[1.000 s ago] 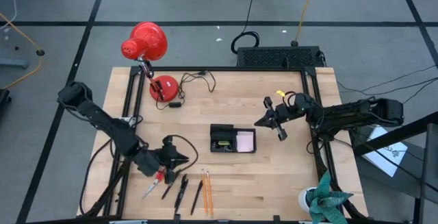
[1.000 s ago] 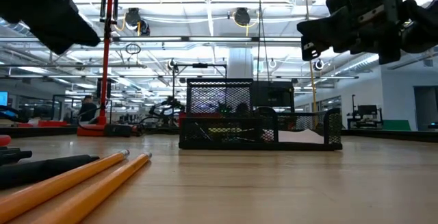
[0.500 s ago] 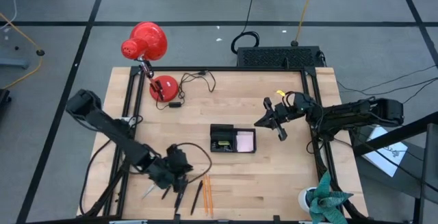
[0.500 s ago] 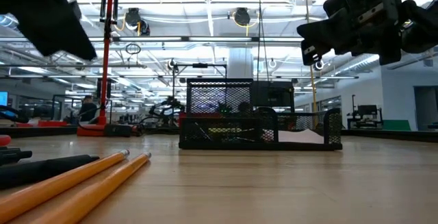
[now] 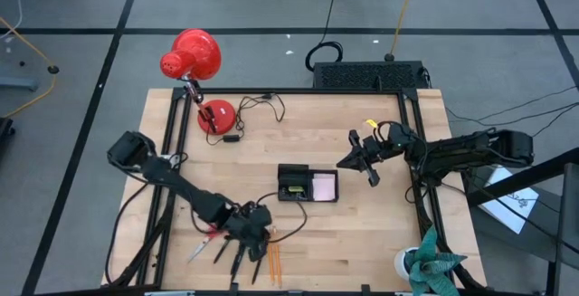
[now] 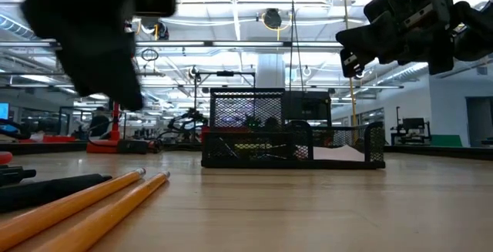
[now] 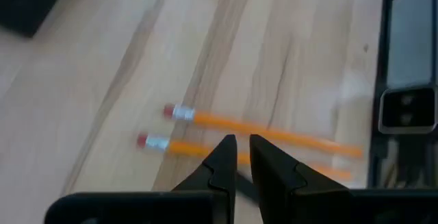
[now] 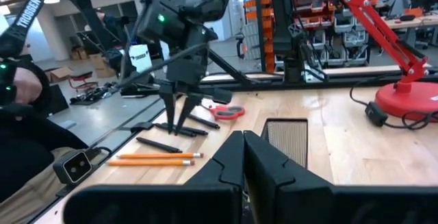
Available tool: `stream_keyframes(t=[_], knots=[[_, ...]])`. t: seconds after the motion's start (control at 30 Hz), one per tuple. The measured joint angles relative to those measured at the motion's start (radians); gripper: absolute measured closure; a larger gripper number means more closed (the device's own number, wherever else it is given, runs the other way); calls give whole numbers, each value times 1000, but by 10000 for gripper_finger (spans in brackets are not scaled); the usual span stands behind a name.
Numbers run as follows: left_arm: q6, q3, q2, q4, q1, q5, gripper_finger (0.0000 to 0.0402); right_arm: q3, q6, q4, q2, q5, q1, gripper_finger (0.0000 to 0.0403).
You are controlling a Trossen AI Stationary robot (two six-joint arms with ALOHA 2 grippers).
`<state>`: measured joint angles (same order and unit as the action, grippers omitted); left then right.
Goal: Pick and place office supplies into organizer
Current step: Put the orange pencil into the black desk organizer
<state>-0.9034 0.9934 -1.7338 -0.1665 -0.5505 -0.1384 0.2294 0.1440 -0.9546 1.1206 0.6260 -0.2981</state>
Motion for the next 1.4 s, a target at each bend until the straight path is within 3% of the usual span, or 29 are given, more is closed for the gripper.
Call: stream_keyframes(t=[0.2, 0.43, 0.67, 0.77, 0.87, 1.0, 1.13, 1.27, 1.4], knots=[[-35, 71, -40, -137, 60, 36, 355, -2, -6, -11, 0, 0, 0, 401], [-101, 135, -80, -322, 115, 153, 355, -2, -3, -12, 0, 0, 0, 401], [130, 142, -68, -330, 124, 144, 355, -2, -13, -27, 0, 0, -2, 401], [142, 143, -68, -314, 120, 187, 355, -2, -51, -38, 0, -1, -2, 401], [31, 142, -68, -292, 118, 265, 355, -2, -99, -43, 0, -1, -2, 401], [-303, 142, -68, -262, 95, 265, 355, -2, -128, -71, 0, -1, -2, 401], [-486, 142, -68, -93, 6, 189, 355, -2, -130, -112, 0, 0, -2, 401], [-621, 143, -68, 117, -94, -16, 355, -2, -122, -134, 0, 1, -2, 401], [-675, 250, -129, 108, -169, -209, 355, -2, -105, -134, 0, 3, -2, 401]])
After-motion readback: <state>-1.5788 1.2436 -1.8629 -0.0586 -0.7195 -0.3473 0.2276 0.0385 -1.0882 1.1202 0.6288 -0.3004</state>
